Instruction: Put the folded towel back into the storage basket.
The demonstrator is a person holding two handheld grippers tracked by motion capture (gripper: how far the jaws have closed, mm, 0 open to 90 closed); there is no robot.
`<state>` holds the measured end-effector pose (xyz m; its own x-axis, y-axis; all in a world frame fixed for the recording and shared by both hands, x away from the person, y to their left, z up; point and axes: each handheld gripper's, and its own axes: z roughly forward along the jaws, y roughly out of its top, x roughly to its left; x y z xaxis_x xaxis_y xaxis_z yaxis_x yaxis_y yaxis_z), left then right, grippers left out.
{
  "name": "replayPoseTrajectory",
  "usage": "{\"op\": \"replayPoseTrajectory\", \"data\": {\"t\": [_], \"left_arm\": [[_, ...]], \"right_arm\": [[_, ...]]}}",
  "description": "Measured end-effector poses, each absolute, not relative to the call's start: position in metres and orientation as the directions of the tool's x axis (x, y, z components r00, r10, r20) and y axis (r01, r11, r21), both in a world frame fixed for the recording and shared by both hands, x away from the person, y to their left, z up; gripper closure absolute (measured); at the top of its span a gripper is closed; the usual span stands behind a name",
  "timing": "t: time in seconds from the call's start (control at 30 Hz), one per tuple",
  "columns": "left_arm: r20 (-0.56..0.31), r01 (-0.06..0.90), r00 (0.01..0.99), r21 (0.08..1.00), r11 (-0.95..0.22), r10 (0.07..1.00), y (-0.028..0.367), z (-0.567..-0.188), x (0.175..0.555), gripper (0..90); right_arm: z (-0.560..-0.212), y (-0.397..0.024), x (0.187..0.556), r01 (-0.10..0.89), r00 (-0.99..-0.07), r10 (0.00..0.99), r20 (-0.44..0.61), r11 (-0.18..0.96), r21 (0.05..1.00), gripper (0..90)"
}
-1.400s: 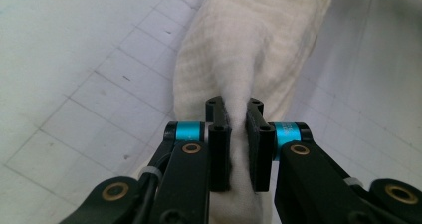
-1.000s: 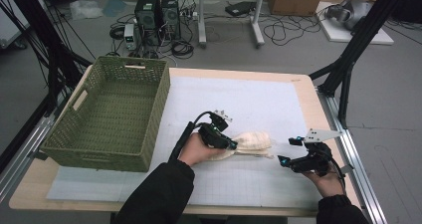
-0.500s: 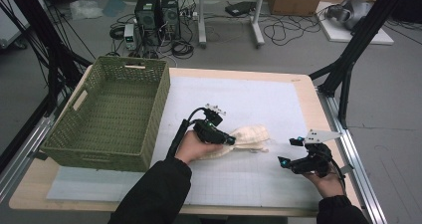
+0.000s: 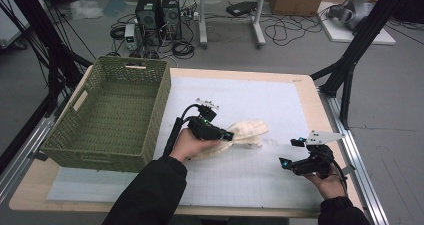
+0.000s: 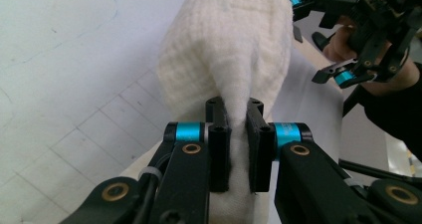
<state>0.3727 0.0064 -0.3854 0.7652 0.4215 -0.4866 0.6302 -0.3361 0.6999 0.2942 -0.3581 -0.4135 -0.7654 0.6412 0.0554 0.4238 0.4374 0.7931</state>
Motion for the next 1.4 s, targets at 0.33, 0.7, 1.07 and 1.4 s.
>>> {"op": "replayPoseTrajectory", "data": {"t": [0.33, 0.7, 1.07, 1.4], "left_arm": [[-0.531, 0.648, 0.752, 0.703, -0.292, 0.39, 0.01, -0.38, 0.372, 82.4], [-0.536, 0.643, 0.747, 0.733, -0.223, 0.393, 0.017, -0.37, 0.37, 82.4], [-0.543, 0.688, 0.687, 0.7, -0.192, 0.483, 0.028, -0.351, 0.369, 82.3], [-0.563, 0.718, 0.644, 0.678, -0.157, 0.517, 0.055, -0.328, 0.368, 82.5]], "right_arm": [[-0.413, -0.359, 0.294, 0.412, -0.771, 0.635, 0.051, 0.435, 0.8, 11.9], [-0.413, -0.358, 0.294, 0.406, -0.775, 0.63, 0.047, 0.44, 0.801, 11.9], [-0.414, -0.358, 0.296, 0.41, -0.773, 0.633, 0.048, 0.44, 0.799, 11.9], [-0.415, -0.356, 0.297, 0.409, -0.778, 0.627, 0.046, 0.449, 0.794, 11.9]]}}
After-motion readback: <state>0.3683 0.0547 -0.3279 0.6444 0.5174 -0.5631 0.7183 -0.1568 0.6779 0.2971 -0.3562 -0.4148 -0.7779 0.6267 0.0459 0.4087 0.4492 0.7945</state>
